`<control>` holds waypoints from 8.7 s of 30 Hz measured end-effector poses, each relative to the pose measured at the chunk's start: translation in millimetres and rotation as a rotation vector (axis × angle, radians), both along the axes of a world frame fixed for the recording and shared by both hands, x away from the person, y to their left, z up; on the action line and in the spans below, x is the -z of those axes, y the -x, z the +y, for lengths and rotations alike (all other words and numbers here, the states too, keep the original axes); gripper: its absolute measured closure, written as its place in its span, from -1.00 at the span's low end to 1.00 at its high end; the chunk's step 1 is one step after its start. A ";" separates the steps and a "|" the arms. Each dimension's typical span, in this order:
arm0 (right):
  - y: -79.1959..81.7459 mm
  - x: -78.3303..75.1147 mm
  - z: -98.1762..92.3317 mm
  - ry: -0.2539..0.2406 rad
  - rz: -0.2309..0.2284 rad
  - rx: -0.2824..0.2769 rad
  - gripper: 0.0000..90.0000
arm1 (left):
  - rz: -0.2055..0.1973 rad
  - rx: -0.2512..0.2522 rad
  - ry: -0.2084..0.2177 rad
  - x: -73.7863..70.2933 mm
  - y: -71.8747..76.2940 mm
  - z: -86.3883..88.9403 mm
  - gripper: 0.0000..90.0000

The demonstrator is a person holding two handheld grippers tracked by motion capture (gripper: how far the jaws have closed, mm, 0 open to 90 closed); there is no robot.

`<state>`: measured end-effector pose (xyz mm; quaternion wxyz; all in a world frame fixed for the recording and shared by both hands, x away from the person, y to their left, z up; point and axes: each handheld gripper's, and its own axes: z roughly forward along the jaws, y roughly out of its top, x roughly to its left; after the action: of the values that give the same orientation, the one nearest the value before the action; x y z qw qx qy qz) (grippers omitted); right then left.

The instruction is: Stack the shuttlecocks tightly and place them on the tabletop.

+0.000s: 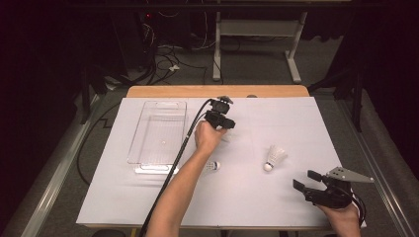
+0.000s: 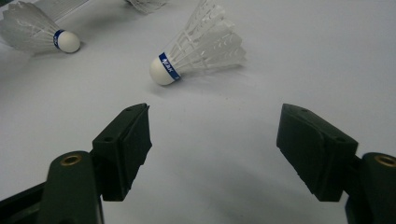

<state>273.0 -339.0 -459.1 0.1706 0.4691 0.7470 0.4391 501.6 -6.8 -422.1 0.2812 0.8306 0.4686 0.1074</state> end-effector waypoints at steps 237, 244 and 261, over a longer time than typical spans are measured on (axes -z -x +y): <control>1.2 -0.3 -0.1 0.008 0.007 0.031 -0.42 | -0.083 0.048 0.171 6.4 227.9 167.6 -0.20; 1.3 -0.3 0.0 0.010 0.008 0.033 -0.42 | -0.095 0.019 0.161 8.8 231.2 176.3 -0.20; 1.4 -0.2 0.1 0.012 0.006 0.033 -0.41 | -0.133 -0.019 0.140 15.4 235.5 192.1 -0.25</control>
<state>271.6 -338.9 -458.9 0.1784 0.4817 0.7421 0.4305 266.0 185.3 -437.5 0.3678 0.7955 0.4632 0.1319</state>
